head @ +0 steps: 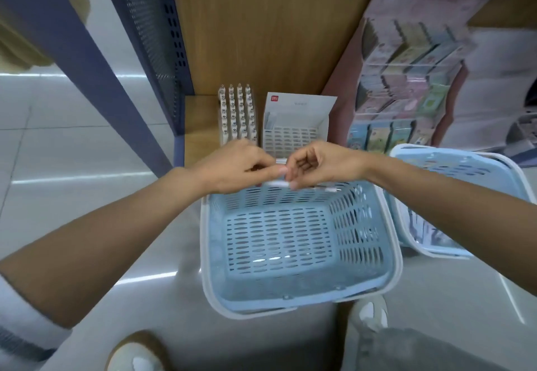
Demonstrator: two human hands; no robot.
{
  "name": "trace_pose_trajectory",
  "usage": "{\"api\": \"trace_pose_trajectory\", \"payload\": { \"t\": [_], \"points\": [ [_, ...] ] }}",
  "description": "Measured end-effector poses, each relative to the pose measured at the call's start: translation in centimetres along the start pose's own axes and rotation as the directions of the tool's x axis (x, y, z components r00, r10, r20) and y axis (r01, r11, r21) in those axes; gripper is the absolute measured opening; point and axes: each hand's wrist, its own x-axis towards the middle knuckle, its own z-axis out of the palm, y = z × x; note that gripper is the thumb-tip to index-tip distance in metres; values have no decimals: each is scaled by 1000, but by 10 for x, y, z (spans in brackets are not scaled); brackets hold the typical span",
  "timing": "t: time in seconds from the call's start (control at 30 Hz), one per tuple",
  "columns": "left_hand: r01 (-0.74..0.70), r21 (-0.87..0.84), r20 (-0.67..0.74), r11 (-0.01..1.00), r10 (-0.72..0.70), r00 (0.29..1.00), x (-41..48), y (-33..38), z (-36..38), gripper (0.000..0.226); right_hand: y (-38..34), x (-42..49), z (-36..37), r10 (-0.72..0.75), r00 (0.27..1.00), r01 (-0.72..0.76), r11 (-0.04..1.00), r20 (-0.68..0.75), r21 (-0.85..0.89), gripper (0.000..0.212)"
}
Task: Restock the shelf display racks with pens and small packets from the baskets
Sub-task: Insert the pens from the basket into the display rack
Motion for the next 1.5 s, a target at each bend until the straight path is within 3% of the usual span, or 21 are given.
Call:
{"api": "trace_pose_trajectory", "payload": {
  "t": [0.1,0.23,0.33,0.4,0.47,0.53,0.63,0.73,0.83,1.03,1.13,1.3,1.5],
  "points": [
    [163,-247,61,955,-152,986,-5,6,-6,37,-18,4,-13,-67,990,65,998,-123,-20,11],
    [252,-518,-68,817,-334,940,-13,-1,-12,31,-19,10,-28,-99,965,89,995,-241,-51,22],
    [278,-628,-149,727,-462,874,-18,-10,-11,29,-11,16,-36,-78,883,199,955,-462,220,21],
    [300,-598,-166,743,-481,861,-17,-12,-9,26,-10,24,-31,-65,854,301,871,-516,388,14],
    [323,-536,-185,780,-482,856,-15,-14,-9,24,-12,37,-23,-62,825,353,833,-562,425,11],
    [385,-331,-249,862,-473,845,-14,-19,-12,23,-18,47,-21,-62,786,378,836,-615,399,12],
    [495,146,-269,857,-447,853,-19,-39,-13,35,-23,57,-26,-118,738,374,891,-665,257,9],
    [434,359,-54,826,-446,893,-25,-59,-4,68,-25,66,-16,-211,760,224,973,-615,-57,14],
    [411,361,5,837,-442,897,-29,-69,4,79,-18,81,2,-326,784,173,932,-528,-320,10],
    [405,242,-39,882,-408,912,-35,-76,8,89,-5,110,19,-382,806,99,839,-451,-534,14],
    [403,206,-58,892,-400,915,-35,-73,9,88,-5,118,24,-375,825,70,810,-423,-582,17],
    [437,185,-78,880,-430,899,-37,-81,10,85,-7,122,25,-391,795,26,787,-465,-617,19],
    [454,181,-70,873,-449,891,-33,-76,10,82,-12,131,22,-358,826,4,776,-436,-631,17]
  ]
}}
